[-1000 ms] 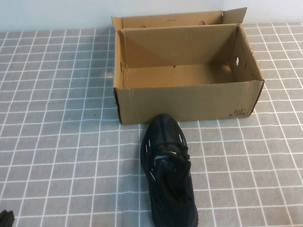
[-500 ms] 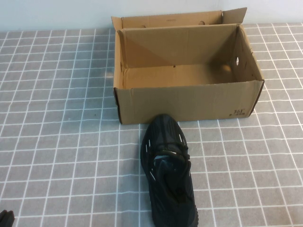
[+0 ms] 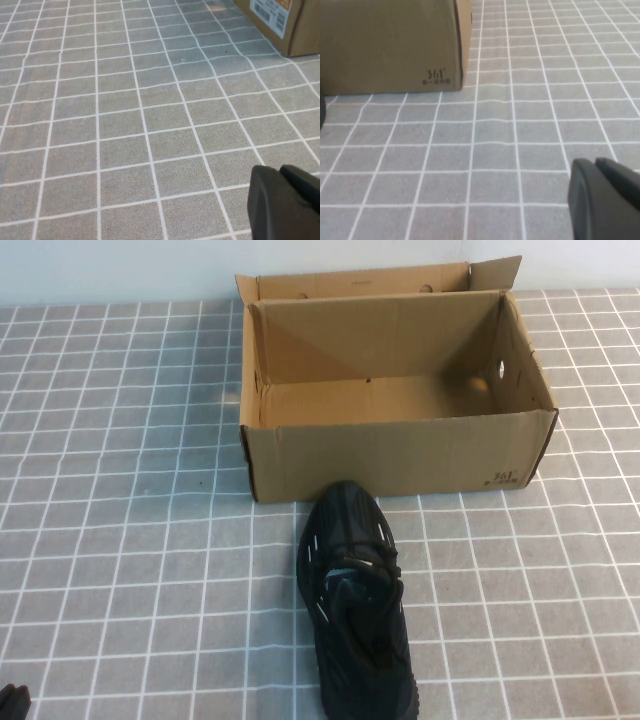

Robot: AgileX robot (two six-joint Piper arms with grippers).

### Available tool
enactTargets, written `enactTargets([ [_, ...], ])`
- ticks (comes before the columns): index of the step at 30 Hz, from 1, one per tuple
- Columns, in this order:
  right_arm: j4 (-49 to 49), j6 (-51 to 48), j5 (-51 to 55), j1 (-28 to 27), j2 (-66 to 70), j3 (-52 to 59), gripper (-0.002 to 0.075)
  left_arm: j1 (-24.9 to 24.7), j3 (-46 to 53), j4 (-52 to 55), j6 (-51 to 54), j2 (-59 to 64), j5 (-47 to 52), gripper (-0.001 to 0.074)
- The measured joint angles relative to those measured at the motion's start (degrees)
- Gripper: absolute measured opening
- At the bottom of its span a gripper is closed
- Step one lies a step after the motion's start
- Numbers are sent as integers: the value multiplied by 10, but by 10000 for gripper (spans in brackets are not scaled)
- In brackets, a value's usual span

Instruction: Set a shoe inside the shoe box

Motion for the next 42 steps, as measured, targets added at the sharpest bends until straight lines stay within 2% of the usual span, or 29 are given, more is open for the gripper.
enactTargets([
  [6, 63, 0, -51, 0, 0, 0, -18, 0, 0, 0, 0, 0, 0, -1],
  [14, 257, 0, -159, 0, 0, 0, -17, 0, 0, 0, 0, 0, 0, -1],
  [18, 355, 0, -163, 0, 0, 0, -17, 0, 0, 0, 0, 0, 0, -1],
  [21, 393, 0, -106, 0, 1, -9, -17, 0, 0, 0, 0, 0, 0, -1],
  [25, 391, 0, 20, 0, 51, -90, -17, 0, 0, 0, 0, 0, 0, -1],
  [34, 242, -19, 344, 0, 303, -305, -18, 0, 0, 0, 0, 0, 0, -1],
  [37, 213, -47, 388, 0, 378, -348, -17, 0, 0, 0, 0, 0, 0, -1],
  [42, 203, -102, 402, 0, 491, -405, -17, 0, 0, 0, 0, 0, 0, -1],
])
